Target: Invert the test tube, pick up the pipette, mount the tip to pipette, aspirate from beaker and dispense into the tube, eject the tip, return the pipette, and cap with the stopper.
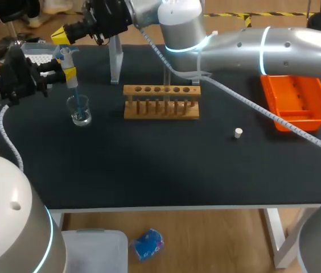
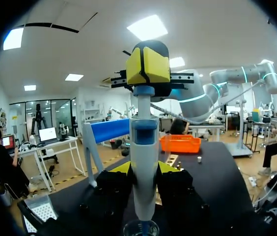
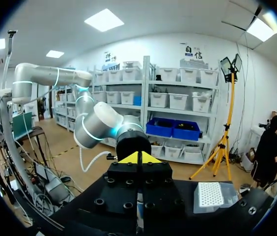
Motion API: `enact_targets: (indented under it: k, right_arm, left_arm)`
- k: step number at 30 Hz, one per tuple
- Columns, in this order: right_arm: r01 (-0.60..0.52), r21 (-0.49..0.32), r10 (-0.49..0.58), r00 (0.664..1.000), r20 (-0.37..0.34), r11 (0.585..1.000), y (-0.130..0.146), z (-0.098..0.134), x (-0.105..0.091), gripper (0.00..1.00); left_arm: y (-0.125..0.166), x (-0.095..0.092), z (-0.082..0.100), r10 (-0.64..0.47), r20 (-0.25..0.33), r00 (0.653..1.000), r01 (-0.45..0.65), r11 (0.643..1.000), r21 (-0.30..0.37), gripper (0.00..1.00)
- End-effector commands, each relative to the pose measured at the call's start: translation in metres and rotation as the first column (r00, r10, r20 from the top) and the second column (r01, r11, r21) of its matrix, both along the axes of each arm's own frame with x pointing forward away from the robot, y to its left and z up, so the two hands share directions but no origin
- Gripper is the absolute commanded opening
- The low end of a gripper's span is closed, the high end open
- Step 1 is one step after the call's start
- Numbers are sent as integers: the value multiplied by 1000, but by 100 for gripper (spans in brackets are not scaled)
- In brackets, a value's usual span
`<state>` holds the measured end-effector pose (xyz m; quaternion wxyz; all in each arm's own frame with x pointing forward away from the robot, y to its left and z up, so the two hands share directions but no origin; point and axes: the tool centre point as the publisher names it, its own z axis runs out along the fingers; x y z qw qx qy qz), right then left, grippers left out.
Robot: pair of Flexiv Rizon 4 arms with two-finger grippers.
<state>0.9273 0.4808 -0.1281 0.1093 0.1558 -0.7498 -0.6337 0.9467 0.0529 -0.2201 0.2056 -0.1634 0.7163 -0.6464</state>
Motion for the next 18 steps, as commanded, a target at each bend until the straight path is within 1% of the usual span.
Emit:
enact_targets:
  k: [1,18]
  right_arm:
    - [-20,2,20,1000,-4,1000,1,-3,7,0]
    - [-20,16,20,999,-27,1000,2,-11,14,0]
  left_arm:
    - [0,0,0,1,2,1000,-1,1000,0,0]
    - [0,0,0,1,2,1000,-1,1000,0,0]
